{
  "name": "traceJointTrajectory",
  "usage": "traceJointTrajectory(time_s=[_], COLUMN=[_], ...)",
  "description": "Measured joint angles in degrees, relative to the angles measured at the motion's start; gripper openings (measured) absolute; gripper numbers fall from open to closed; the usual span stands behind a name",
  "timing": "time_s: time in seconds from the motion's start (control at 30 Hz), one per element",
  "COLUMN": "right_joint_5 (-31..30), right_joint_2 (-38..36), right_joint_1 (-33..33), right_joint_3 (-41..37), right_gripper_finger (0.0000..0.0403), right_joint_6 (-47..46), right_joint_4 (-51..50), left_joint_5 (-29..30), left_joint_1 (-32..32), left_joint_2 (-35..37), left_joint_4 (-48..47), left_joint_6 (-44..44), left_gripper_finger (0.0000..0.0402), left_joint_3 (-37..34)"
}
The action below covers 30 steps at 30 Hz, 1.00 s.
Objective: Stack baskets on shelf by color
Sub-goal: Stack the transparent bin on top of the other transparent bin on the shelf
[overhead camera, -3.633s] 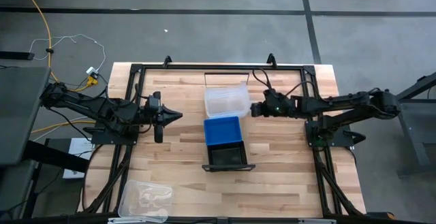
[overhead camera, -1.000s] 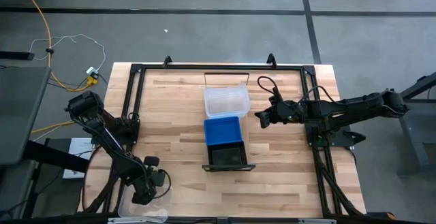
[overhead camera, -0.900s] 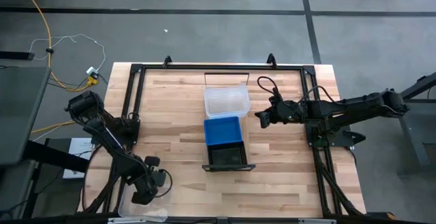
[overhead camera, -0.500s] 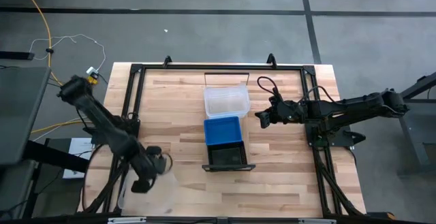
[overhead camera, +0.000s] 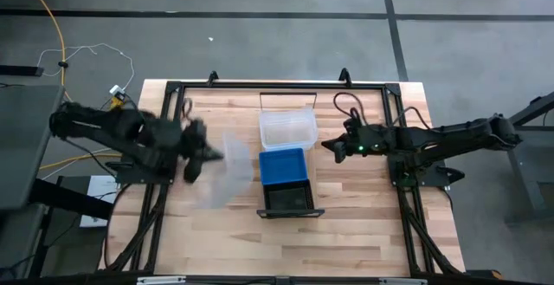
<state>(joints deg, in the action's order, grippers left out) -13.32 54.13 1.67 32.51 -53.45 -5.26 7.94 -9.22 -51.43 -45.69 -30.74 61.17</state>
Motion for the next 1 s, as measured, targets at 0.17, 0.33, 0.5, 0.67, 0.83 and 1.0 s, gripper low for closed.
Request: traceJointTrajectory(time_s=[0.17,0.33,0.5,0.67,0.83,1.0], right_joint_5=[-0.2,-2.3,-4.6,-5.8,-5.8,-6.8], right_joint_2=[-4.6,-10.0,-14.2,-15.8,-15.8,-15.2], right_joint_1=[0.0,0.0,0.0,0.0,0.0,0.0], right_joint_3=[0.0,0.7,3.6,6.0,6.2,6.2], right_gripper_finger=[0.0000,0.0000,0.0000,0.0000,0.0000,0.0000], right_joint_6=[5.2,9.7,15.1,17.8,17.5,15.9], right_joint_4=[2.0,1.3,1.1,-0.6,-3.3,-5.2], left_joint_5=[-1.2,-4.6,-5.7,-5.5,-4.7,-4.5], left_joint_1=[12.2,20.2,24.8,27.2,29.1,31.6], left_joint_2=[-7.5,-18.8,-31.3,-41.9,-48.6,-52.4], left_joint_4=[4.6,4.3,1.0,-2.9,-4.3,-3.4], left_joint_6=[6.4,16.1,23.7,29.9,32.9,32.9], left_gripper_finger=[0.0000,0.0000,0.0000,0.0000,0.0000,0.0000], left_joint_3=[9.4,19.7,30.8,39.1,42.4,43.1])
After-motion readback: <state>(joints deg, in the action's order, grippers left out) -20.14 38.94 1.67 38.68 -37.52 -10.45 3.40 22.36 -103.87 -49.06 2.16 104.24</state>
